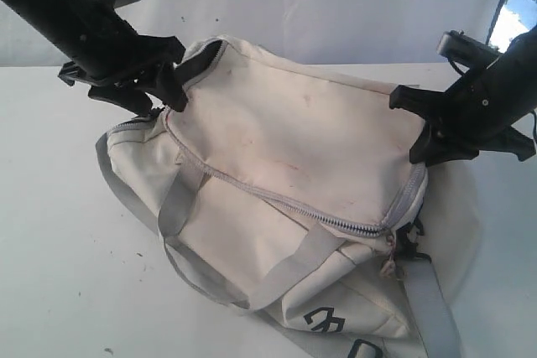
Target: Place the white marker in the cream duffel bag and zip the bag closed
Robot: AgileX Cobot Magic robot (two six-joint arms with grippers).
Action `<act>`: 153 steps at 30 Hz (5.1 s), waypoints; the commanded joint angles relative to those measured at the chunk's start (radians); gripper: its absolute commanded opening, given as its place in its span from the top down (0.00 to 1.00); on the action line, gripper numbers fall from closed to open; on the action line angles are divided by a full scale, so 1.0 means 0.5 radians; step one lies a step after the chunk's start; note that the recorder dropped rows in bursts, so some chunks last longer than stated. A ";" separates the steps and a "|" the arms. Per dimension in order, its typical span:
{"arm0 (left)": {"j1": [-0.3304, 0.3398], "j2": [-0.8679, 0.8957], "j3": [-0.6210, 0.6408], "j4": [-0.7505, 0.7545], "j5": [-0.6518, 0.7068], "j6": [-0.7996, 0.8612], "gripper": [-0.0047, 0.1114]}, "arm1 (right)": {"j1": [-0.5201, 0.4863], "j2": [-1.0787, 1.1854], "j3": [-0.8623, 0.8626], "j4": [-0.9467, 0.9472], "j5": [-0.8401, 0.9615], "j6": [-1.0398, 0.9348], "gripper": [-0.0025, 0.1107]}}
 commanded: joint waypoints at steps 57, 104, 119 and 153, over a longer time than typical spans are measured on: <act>-1.630 0.297 0.668 -0.295 -1.786 -0.251 0.45 | 0.001 0.001 0.009 -0.040 0.025 0.001 0.98; -1.558 0.595 0.086 0.528 -1.280 -1.291 0.43 | 0.001 0.001 0.009 -0.035 0.047 0.001 0.98; -1.549 0.572 0.086 0.738 -1.215 -1.218 0.48 | 0.001 0.001 0.009 -0.032 0.057 0.001 0.98; -1.549 0.542 0.083 0.982 -1.106 -1.000 0.96 | 0.001 0.001 0.009 -0.032 0.112 -0.048 0.98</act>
